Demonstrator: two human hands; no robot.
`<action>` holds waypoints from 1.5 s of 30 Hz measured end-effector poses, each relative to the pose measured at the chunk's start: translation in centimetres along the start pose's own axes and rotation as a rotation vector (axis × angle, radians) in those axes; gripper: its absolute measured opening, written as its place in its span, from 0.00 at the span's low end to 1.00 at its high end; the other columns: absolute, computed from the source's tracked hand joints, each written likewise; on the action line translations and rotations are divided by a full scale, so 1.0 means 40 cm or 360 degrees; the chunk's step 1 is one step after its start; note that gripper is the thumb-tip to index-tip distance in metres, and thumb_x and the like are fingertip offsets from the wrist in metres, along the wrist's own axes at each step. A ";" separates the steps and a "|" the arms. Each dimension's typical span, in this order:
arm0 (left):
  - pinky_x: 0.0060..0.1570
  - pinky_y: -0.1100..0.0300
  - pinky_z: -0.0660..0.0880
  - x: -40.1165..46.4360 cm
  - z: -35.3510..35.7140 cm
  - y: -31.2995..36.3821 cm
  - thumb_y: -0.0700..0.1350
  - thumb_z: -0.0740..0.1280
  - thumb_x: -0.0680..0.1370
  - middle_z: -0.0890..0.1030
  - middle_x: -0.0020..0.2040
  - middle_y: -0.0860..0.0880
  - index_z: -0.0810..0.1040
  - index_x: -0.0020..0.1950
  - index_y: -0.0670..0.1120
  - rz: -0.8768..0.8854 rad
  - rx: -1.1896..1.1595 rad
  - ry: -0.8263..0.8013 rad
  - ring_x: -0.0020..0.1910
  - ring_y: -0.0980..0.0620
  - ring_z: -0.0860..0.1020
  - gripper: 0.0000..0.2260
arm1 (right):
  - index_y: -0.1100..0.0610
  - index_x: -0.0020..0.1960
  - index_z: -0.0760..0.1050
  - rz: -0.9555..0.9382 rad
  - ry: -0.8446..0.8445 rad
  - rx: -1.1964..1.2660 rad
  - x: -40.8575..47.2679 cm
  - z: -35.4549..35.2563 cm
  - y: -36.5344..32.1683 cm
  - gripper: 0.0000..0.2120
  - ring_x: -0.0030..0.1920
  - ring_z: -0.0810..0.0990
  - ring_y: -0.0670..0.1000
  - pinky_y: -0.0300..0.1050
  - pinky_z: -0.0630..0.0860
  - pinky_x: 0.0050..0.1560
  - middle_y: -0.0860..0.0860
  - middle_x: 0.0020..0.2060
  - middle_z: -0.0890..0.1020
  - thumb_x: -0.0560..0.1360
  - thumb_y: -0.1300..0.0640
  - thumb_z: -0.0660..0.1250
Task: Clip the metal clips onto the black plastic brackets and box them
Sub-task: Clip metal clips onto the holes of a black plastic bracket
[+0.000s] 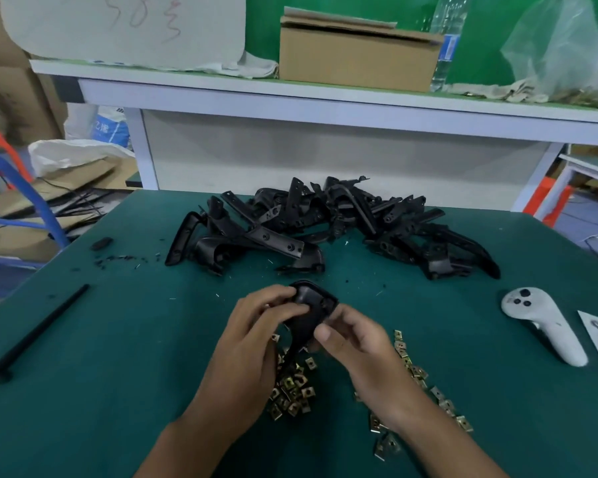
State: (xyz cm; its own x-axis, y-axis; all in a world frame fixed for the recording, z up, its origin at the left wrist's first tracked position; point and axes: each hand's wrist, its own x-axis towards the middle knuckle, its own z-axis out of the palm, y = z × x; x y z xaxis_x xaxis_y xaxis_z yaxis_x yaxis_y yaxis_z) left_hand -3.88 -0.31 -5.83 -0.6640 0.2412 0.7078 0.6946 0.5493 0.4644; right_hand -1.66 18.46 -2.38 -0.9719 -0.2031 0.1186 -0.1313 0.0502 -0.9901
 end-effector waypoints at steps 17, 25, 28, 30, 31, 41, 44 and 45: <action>0.27 0.71 0.71 0.038 -0.039 0.035 0.45 0.78 0.69 0.79 0.30 0.56 0.68 0.71 0.60 -0.1035 -0.1022 0.0679 0.25 0.60 0.75 0.34 | 0.39 0.65 0.75 -0.0328 -0.0499 -0.1646 0.018 -0.049 0.063 0.14 0.58 0.67 0.40 0.41 0.65 0.62 0.35 0.57 0.73 0.82 0.39 0.60; 0.41 0.70 0.70 -0.011 -0.006 0.066 0.48 0.67 0.81 0.79 0.42 0.61 0.78 0.59 0.53 -0.0894 -0.0871 0.0262 0.37 0.64 0.76 0.07 | 0.42 0.49 0.78 -0.0237 -0.0099 -0.1248 0.023 -0.077 0.072 0.06 0.48 0.80 0.39 0.37 0.74 0.48 0.34 0.43 0.81 0.78 0.53 0.69; 0.44 0.64 0.77 -0.007 0.001 0.057 0.46 0.70 0.78 0.82 0.46 0.57 0.80 0.52 0.56 -0.0962 -0.0925 0.0122 0.43 0.59 0.80 0.06 | 0.45 0.51 0.78 -0.0008 0.0060 -0.0837 0.025 -0.087 0.064 0.06 0.48 0.81 0.38 0.31 0.75 0.45 0.35 0.46 0.83 0.80 0.56 0.67; 0.45 0.59 0.79 0.000 -0.002 0.052 0.44 0.72 0.77 0.84 0.45 0.55 0.81 0.51 0.57 -0.1007 -0.0996 0.0009 0.42 0.55 0.81 0.07 | 0.50 0.52 0.79 0.0166 0.0077 -0.0490 0.027 -0.094 0.054 0.06 0.47 0.83 0.43 0.34 0.78 0.45 0.40 0.45 0.84 0.82 0.58 0.65; 0.45 0.58 0.79 0.001 -0.002 0.048 0.44 0.73 0.76 0.84 0.45 0.54 0.81 0.51 0.58 -0.1014 -0.1019 -0.0011 0.41 0.54 0.80 0.08 | 0.52 0.53 0.80 0.0232 0.0092 -0.0359 0.028 -0.098 0.048 0.06 0.47 0.84 0.45 0.34 0.79 0.45 0.42 0.45 0.85 0.83 0.58 0.65; 0.44 0.69 0.75 -0.044 0.036 0.060 0.58 0.80 0.65 0.83 0.43 0.59 0.81 0.47 0.61 -0.0861 -0.0980 -0.0297 0.42 0.61 0.82 0.14 | 0.61 0.59 0.78 0.0484 0.0078 0.0294 0.028 -0.125 0.018 0.11 0.42 0.81 0.41 0.34 0.76 0.38 0.48 0.51 0.87 0.79 0.59 0.66; 0.42 0.70 0.75 -0.040 0.037 0.060 0.57 0.79 0.68 0.83 0.43 0.58 0.79 0.48 0.60 -0.0760 -0.0945 -0.0305 0.40 0.62 0.81 0.13 | 0.57 0.56 0.80 0.0450 0.0032 0.0390 0.024 -0.121 0.019 0.11 0.42 0.81 0.43 0.35 0.78 0.40 0.51 0.48 0.86 0.75 0.56 0.69; 0.41 0.70 0.74 -0.038 0.035 0.060 0.56 0.79 0.68 0.83 0.42 0.58 0.79 0.47 0.60 -0.0751 -0.0929 -0.0301 0.40 0.62 0.80 0.13 | 0.55 0.55 0.81 0.0439 0.0009 0.0431 0.023 -0.120 0.020 0.09 0.41 0.81 0.44 0.35 0.78 0.40 0.51 0.46 0.86 0.75 0.56 0.69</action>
State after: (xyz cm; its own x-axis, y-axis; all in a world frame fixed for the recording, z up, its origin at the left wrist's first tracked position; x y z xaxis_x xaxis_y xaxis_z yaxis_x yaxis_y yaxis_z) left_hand -1.61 1.75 -6.53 -0.9255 0.2479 0.2865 0.3248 0.1299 0.9368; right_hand -3.61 23.02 -2.69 -0.9647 -0.2124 -0.1555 0.1910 -0.1583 -0.9687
